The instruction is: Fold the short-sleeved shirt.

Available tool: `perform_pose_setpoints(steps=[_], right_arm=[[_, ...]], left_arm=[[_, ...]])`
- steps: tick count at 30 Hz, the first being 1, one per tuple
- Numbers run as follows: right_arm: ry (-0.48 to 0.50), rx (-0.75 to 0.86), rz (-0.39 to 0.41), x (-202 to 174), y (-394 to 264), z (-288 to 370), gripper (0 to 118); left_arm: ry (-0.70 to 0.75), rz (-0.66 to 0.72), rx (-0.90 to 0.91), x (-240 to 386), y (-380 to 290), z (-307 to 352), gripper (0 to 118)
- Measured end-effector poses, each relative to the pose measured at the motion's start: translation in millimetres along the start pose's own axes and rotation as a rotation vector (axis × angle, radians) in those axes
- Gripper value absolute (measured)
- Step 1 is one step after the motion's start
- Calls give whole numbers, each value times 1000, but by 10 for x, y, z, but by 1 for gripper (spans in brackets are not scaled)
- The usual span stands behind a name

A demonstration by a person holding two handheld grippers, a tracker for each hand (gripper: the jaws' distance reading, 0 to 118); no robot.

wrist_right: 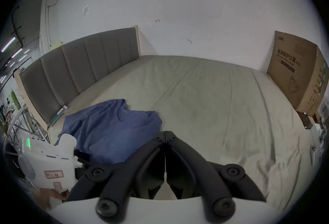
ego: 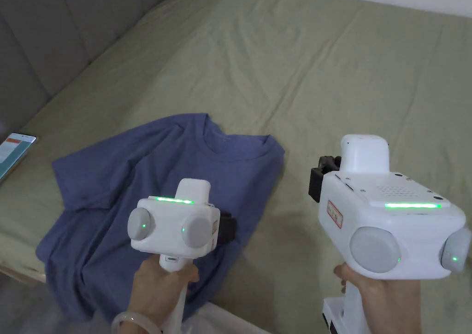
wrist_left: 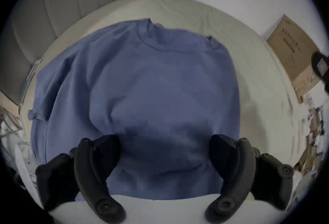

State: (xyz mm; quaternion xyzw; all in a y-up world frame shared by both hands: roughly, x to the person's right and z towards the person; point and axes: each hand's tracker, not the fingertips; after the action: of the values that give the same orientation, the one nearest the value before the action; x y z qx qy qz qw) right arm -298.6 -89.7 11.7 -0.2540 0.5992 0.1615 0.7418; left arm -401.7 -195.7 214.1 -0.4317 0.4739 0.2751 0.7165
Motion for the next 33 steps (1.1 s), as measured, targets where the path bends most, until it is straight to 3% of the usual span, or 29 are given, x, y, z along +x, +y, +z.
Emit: perform_pose_setpoints(steps=[2,3,6,7,10,16,22,28,33], right_arm=[[-2,-13,-17,20,-27,-10,0],[-1,-18,-24,33,-40,-14,0],[-3,-31,-48,57,-64,-11,0],[-2,-33,-55,69,-67,2,0],[-8,-28,-53,99,-73,65,0],[-27,0,-81,271,-42,252,0],[-76,51,-129,578,-4,552,0],[-173,124,-207,1070,1,986,0],[-298,197,-304,1651,-47,1471,0]], left_arm=[[-34,24,12,-23,55,65,89],[-27,39,25,-48,83,100,74],[30,144,20,-231,127,104,12],[-68,199,17,-308,124,93,11],[-95,231,23,-433,137,161,11],[-255,435,63,-704,243,392,11],[-237,304,207,-468,792,1045,11],[-312,89,327,420,1398,1670,11],[-548,-76,395,1485,1561,2147,11]])
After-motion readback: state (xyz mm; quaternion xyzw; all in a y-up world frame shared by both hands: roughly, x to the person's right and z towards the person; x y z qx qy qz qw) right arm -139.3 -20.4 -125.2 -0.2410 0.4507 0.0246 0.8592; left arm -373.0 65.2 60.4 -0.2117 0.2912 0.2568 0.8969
